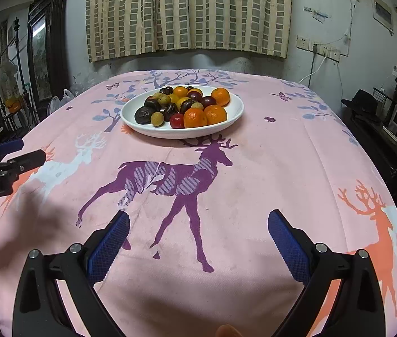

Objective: Organize fruits

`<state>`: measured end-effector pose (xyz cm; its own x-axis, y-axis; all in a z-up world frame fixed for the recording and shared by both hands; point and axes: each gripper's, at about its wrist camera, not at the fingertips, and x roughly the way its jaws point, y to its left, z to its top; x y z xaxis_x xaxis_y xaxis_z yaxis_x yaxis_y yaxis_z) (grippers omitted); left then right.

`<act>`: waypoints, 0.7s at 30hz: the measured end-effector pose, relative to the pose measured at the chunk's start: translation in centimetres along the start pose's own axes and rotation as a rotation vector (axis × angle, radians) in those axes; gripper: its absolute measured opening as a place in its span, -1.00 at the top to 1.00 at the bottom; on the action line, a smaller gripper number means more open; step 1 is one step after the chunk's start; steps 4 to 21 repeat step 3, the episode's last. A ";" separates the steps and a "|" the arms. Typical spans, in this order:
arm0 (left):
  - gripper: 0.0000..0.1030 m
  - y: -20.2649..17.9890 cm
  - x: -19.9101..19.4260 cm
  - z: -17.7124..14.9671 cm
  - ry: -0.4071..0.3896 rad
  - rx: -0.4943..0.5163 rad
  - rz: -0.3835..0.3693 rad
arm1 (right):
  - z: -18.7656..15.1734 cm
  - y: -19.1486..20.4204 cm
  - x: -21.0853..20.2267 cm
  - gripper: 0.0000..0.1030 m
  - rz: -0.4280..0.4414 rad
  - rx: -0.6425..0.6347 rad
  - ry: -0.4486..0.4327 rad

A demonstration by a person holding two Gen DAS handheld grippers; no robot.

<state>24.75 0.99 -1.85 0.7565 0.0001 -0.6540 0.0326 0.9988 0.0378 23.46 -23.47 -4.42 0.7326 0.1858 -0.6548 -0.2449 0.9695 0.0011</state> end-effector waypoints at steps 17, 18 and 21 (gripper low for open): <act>-0.92 0.3 0.0 0.0 0.000 -0.008 0.008 | 0.0 0.2 0.0 -0.93 0.001 -0.009 0.000; -0.92 0.3 0.0 0.0 0.000 -0.008 0.008 | 0.0 0.2 0.0 -0.93 0.001 -0.009 0.000; -0.92 0.3 0.0 0.0 0.000 -0.008 0.008 | 0.0 0.2 0.0 -0.93 0.001 -0.009 0.000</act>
